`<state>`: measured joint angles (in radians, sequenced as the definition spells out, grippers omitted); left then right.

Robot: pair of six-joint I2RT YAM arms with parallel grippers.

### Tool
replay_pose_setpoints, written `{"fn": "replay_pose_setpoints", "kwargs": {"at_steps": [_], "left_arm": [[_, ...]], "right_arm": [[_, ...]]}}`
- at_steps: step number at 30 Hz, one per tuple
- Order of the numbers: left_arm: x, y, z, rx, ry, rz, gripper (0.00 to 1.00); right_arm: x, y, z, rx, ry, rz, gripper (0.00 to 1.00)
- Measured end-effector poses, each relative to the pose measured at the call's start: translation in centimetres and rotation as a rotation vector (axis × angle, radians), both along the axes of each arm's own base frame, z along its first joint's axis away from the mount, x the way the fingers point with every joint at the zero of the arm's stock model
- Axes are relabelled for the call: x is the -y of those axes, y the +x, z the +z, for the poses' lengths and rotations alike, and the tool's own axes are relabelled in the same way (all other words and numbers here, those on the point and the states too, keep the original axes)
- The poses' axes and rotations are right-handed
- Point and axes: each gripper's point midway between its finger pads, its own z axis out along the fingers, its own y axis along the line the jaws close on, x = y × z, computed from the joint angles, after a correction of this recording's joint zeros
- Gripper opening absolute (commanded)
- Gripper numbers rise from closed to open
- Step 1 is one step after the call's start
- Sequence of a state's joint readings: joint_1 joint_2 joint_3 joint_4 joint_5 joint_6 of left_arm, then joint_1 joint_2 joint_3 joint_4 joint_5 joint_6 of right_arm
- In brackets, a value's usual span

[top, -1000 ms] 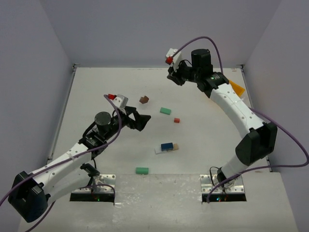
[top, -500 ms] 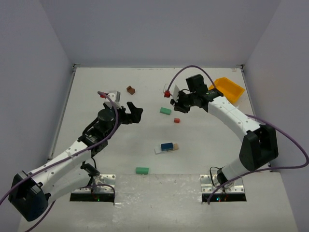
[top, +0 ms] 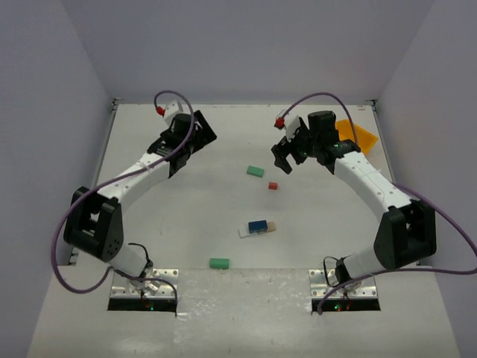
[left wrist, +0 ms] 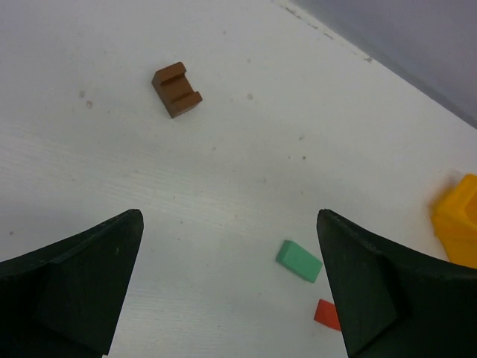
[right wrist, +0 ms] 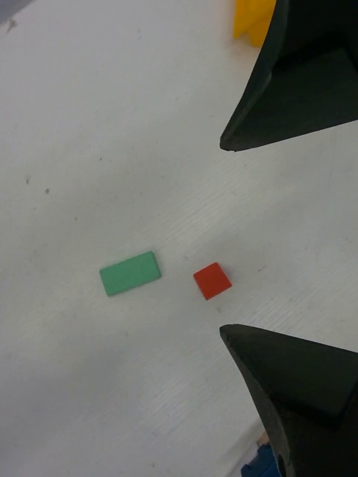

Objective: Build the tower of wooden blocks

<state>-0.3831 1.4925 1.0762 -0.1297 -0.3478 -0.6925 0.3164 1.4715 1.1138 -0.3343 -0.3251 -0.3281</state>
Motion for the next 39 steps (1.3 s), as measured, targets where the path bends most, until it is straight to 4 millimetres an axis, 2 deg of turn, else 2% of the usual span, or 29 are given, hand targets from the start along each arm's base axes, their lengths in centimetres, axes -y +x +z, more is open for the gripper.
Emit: {"fn": "replay_pose_setpoints", "kwargs": {"at_steps": [4,8,11,14,16,19,24,28,35,39], "left_arm": [[-1.1,3.9,-2.5,-0.119,-0.019,0.122,1.0],[0.1,8.3,-4.6,-0.17,-0.036,0.178,1.0],[1.1,11.4,-6.9,-0.213,0.016,0.138,1.0],[1.8,13.5,-9.0,-0.259,0.098,0.045,1.0],[1.8,13.8,-10.0,-0.284,0.162,-0.03,1.0],[1.8,13.0,-10.6,-0.322,0.242,-0.184,1.0],[2.8,12.2,-10.1,-0.306,0.331,-0.486,1.0],[2.5,12.0,-8.8,-0.271,0.408,-0.66,1.0],[-0.5,13.9,-6.0,-0.226,0.48,-0.716,1.0],[-1.9,14.5,-6.9,-0.242,0.492,-0.721,1.0]], "right_arm": [[2.2,1.2,-0.2,-0.01,0.027,-0.115,0.99],[3.4,1.4,-0.9,-0.032,0.044,-0.174,0.99],[3.8,1.3,-1.3,-0.038,0.056,-0.18,0.99],[3.9,0.6,-1.7,-0.046,0.065,-0.167,0.99],[3.8,0.2,-1.7,-0.047,0.069,-0.154,0.99],[3.6,0.2,-1.5,-0.04,0.078,-0.136,0.99],[3.0,0.0,-1.6,-0.047,0.092,-0.099,0.99],[2.8,-0.4,-2.5,-0.077,0.089,-0.073,0.99],[2.4,-1.0,-2.7,-0.1,0.094,-0.036,0.99],[2.1,-1.0,-2.6,-0.11,0.1,-0.024,0.99]]}}
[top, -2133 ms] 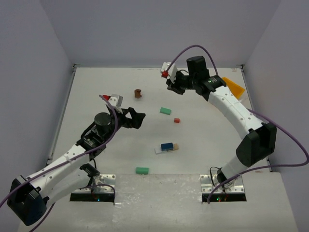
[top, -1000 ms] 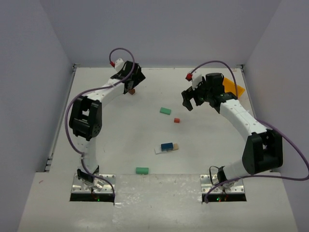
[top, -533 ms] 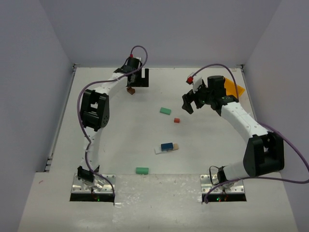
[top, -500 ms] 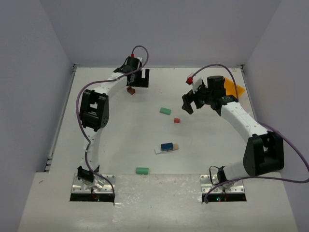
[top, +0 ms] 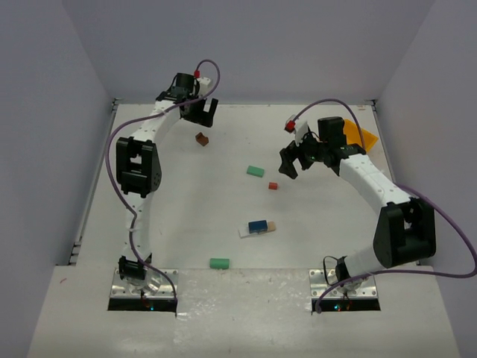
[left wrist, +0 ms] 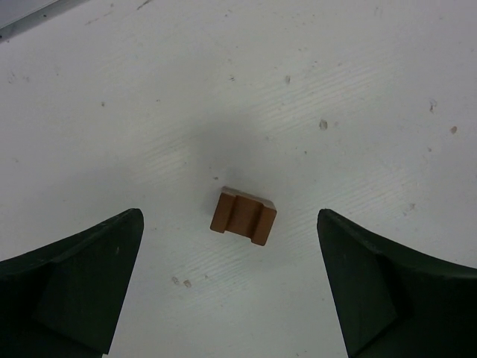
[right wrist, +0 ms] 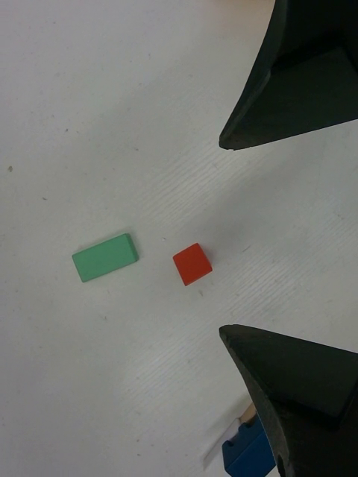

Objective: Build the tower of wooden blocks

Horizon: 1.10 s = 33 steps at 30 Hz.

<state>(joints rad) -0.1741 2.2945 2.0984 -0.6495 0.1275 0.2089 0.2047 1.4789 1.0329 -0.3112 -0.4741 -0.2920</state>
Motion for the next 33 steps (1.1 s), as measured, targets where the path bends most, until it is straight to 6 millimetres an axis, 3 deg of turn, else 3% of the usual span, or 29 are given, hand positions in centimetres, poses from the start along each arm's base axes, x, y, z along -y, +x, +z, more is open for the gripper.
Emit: {"fn": "replay_pose_setpoints", "kwargs": {"at_steps": [6,10,15,24,33], "left_arm": [[-0.2,-0.9,-4.9,-0.118,0.021,-0.024,1.0],[0.1,-2.0,-7.0,-0.186,0.011,-0.039,1.0],[0.2,-2.1,-7.0,-0.193,0.008,-0.042,0.97],[0.1,-2.0,-6.5,-0.19,0.015,-0.05,0.72],[0.1,-2.1,-6.2,-0.194,0.022,-0.065,0.69]], "right_arm": [[-0.1,0.0,-0.2,-0.014,0.003,0.007,0.99],[-0.2,0.0,-0.1,-0.017,0.003,0.008,0.99],[-0.2,0.0,-0.4,-0.029,0.003,0.01,0.99],[-0.2,-0.2,-0.6,-0.039,-0.001,0.011,0.99],[-0.2,0.0,-0.9,-0.051,-0.003,0.012,0.99]]}}
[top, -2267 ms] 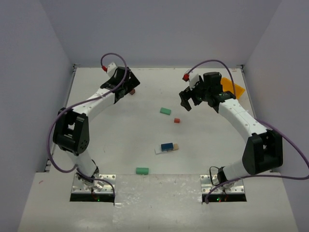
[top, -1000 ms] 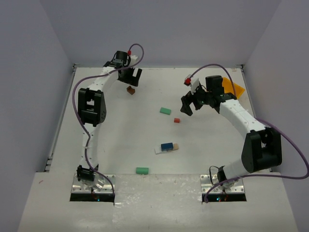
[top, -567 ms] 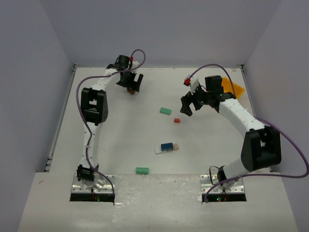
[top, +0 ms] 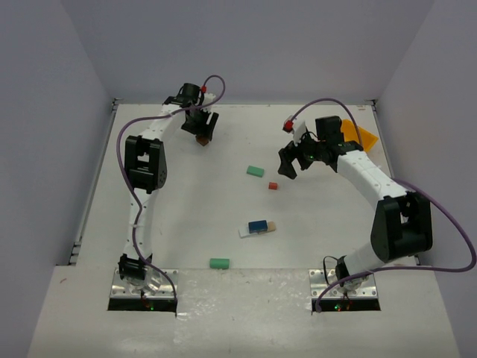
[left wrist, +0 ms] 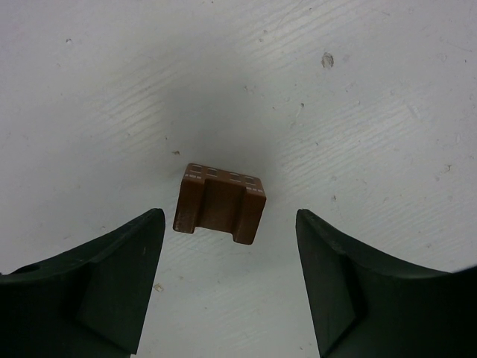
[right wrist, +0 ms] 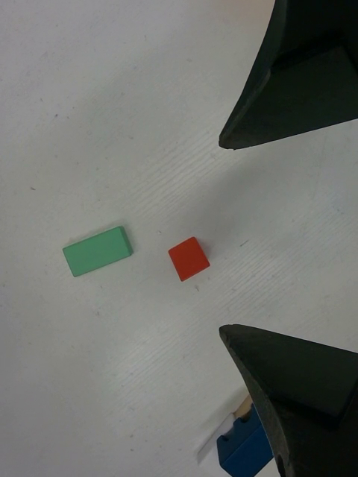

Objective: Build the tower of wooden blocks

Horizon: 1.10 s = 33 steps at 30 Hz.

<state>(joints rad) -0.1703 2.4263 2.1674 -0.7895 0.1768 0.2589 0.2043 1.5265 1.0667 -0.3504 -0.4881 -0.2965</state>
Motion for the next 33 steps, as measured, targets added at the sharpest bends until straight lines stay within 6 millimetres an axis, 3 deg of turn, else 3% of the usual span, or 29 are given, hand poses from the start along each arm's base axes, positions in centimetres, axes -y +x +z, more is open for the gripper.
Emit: {"fn": "replay_pose_setpoints", "kwargs": {"at_steps": [16,26,33], "left_arm": [[-0.39,0.35,-0.25,-0.014,0.069,-0.001,0.71],[-0.22,-0.32,-0.74,-0.039,0.101,-0.003,0.41],[-0.28,-0.29,-0.63,-0.037,0.105,-0.003,0.28]], "right_arm": [[0.12,-0.2,-0.23,-0.003,-0.012,0.011,0.99],[0.25,-0.07,-0.31,-0.004,-0.021,0.008,0.99],[0.3,0.19,-0.34,-0.003,-0.026,0.003,0.99]]}}
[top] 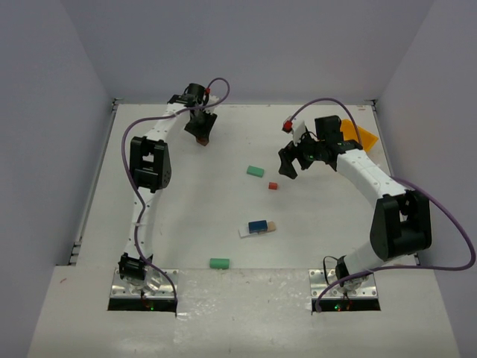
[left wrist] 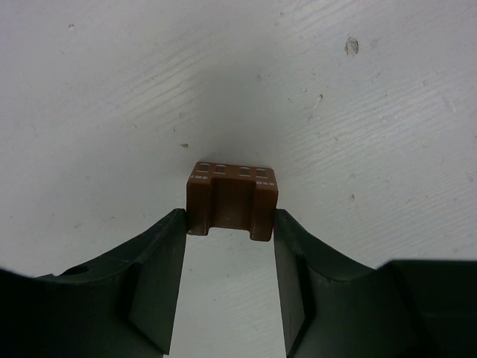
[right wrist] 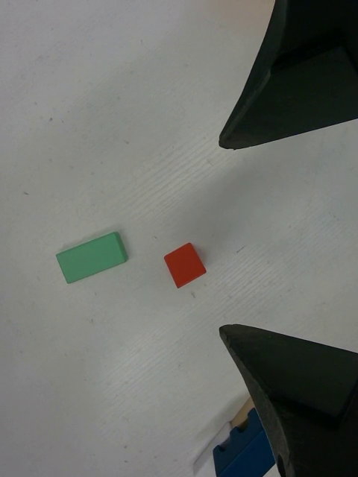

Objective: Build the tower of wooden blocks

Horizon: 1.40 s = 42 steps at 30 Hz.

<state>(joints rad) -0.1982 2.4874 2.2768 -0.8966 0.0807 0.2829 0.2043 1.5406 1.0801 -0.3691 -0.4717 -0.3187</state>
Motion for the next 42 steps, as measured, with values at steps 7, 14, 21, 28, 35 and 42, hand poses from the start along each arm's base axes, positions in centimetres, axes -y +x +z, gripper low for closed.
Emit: {"fn": "replay_pose_setpoints", "kwargs": {"at_steps": [7,14,21,28,35,42], "left_arm": [[0.0,-0.1,-0.1,-0.002,0.001,0.0,0.18],[-0.1,-1.3,0.2,-0.016,-0.021,0.051,0.01],[1.1,-1.6,4.9,0.052,-0.132,0.193,0.0],[5.4,-2.5,13.8,0.243,-0.188,0.301,0.0],[11.8,-9.2,15.4,0.252,-0.28,0.413,0.0],[14.6,-15.2,12.3,0.212,-0.223,0.526,0.0]], "right_arm": [[0.0,0.0,0.0,0.001,0.0,0.0,0.99],[0.0,0.0,0.1,0.002,0.002,0.001,0.99],[-0.2,0.1,0.5,0.021,0.02,-0.005,0.99],[0.4,0.3,1.9,0.111,0.047,-0.086,0.99],[3.5,0.7,3.0,0.274,0.021,-0.288,0.99],[6.8,2.4,4.9,0.422,0.0,-0.471,0.99]]}}
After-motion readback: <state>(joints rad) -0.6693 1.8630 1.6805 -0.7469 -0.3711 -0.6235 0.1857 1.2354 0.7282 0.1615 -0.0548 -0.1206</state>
